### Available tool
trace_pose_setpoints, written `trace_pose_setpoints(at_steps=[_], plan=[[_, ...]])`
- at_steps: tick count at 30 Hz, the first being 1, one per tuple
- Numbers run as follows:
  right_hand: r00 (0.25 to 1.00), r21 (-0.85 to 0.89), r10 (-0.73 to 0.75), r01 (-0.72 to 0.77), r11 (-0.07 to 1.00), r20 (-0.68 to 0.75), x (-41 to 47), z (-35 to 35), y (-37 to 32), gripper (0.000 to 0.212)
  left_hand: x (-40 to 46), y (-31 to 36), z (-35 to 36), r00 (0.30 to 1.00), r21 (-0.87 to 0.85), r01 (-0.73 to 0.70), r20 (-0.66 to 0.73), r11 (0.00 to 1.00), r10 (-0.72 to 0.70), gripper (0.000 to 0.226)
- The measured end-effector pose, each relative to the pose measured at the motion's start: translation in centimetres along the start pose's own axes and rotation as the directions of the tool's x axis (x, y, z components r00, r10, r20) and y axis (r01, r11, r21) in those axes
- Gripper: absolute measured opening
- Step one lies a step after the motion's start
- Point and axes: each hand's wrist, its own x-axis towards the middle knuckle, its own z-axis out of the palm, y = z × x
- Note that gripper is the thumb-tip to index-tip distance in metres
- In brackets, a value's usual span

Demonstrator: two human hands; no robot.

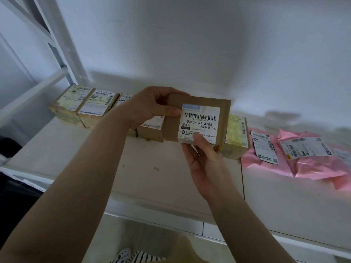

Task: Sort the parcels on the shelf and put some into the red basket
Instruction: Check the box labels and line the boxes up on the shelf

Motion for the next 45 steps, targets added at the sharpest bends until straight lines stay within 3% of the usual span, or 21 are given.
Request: trace_pose_setpoints(at_steps=[6,9,12,17,20,23,26,29,34,39,45], plan=[[0.995,-0.118,0.014,-0.026,0.993,-0.097,0.8,-0.1,-0.2,0.054,0.0,-1.0,0.8,0.994,-0.007,0.056,-0.098,0.998,-0.056,0.032],[0.985,-0.244,-0.021,-0.022,0.97,-0.174,1.5,-0.2,-0.2,0.074,0.3,-2.6,2.3,0.957,0.006,0.128,-0.265,0.992,-0.122,0.026],[0.972,-0.331,-0.089,0.012,0.943,-0.217,2.7,-0.5,-0.1,0.088,0.2,-3.8,4.8,0.87,0.037,0.207,-0.464,0.978,-0.167,0.027],[0.95,-0.407,-0.059,-0.075,0.91,-0.306,5.9,-1.0,-1.1,0.053,-0.5,-5.7,5.5,0.817,0.252,0.301,-0.566,0.919,-0.112,0.042],[0.942,-0.482,-0.032,-0.143,0.865,-0.335,7.5,-1.0,-1.2,0.033,0.3,-7.2,3.9,0.782,0.417,0.423,-0.617,0.805,-0.091,0.058],[0.941,-0.553,-0.038,-0.164,0.817,-0.336,9.1,-1.0,-0.6,0.012,2.1,-8.5,2.2,0.828,0.628,0.483,-0.554,0.61,-0.086,0.072],[0.944,-0.616,-0.074,-0.149,0.773,-0.322,10.7,-1.3,0.4,0.019,3.4,-9.8,1.8,0.86,0.708,0.493,-0.482,0.505,-0.164,0.076],[0.955,-0.683,-0.102,-0.123,0.72,-0.28,11.8,-1.4,1.4,0.026,3.5,-10.3,2.4,0.877,0.782,0.475,-0.456,0.404,-0.149,0.074],[0.968,-0.773,-0.148,-0.067,0.631,-0.205,12.6,-1.8,2.0,0.019,3.3,-10.8,2.5,0.876,0.79,0.47,-0.474,0.393,-0.096,0.071],[0.976,-0.852,-0.168,-0.031,0.522,-0.138,12.8,-2.1,2.1,0.036,3.2,-11.2,2.8,0.875,0.796,0.467,-0.48,0.384,-0.069,0.073],[0.981,-0.851,-0.155,-0.016,0.525,-0.114,12.4,-2.2,2.2,0.035,3.1,-11.3,2.9,0.868,0.792,0.474,-0.495,0.386,-0.051,0.078]])
